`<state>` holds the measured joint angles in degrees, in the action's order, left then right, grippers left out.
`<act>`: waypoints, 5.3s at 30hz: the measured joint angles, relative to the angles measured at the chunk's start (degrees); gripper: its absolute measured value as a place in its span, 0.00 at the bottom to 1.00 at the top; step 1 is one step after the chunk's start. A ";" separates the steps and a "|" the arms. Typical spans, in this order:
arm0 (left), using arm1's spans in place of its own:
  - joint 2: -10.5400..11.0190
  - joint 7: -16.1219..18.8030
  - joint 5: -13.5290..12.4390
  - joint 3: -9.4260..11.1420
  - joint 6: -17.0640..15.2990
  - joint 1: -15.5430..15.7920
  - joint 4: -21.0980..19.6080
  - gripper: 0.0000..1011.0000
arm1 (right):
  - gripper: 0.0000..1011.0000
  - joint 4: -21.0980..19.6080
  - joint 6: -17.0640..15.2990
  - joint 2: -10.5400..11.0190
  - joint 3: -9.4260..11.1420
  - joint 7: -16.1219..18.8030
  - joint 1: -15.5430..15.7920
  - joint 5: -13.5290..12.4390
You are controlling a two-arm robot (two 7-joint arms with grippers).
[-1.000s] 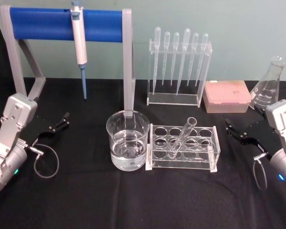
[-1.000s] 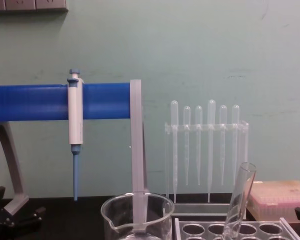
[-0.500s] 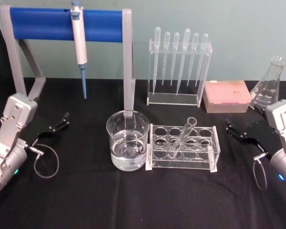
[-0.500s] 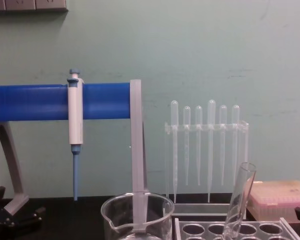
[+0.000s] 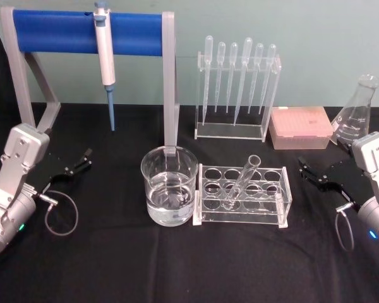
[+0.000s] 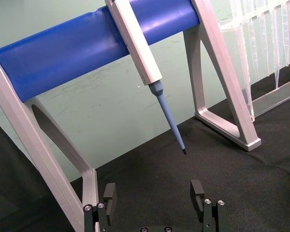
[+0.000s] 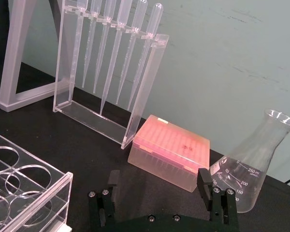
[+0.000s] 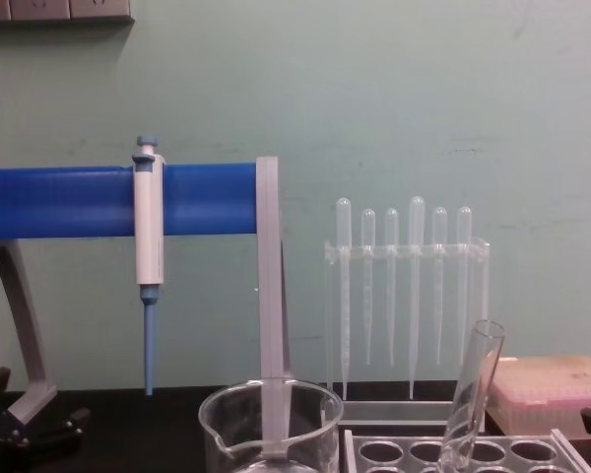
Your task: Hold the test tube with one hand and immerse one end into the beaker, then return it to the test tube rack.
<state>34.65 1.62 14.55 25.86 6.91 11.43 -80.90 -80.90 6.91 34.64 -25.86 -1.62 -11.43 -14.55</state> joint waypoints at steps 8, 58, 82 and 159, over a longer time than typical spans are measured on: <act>0.00 0.00 0.00 0.00 0.00 0.00 0.00 0.99 | 0.99 0.00 0.00 0.00 0.00 0.00 0.00 0.00; 0.00 0.00 0.00 0.00 0.00 0.00 0.00 0.99 | 0.99 -20.41 5.13 7.98 11.10 25.54 19.58 -16.82; 0.00 0.00 0.00 0.00 0.00 0.00 0.00 0.99 | 0.99 -16.82 -1.80 -2.08 5.97 27.53 8.78 -10.37; 0.00 0.00 0.00 0.00 0.00 0.00 0.00 0.99 | 0.22 -19.96 -16.14 0.34 6.07 31.25 -0.34 -12.99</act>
<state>34.65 1.62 14.55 25.86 6.91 11.43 -80.90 -100.86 -9.23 34.98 -19.79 29.63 -11.77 -27.53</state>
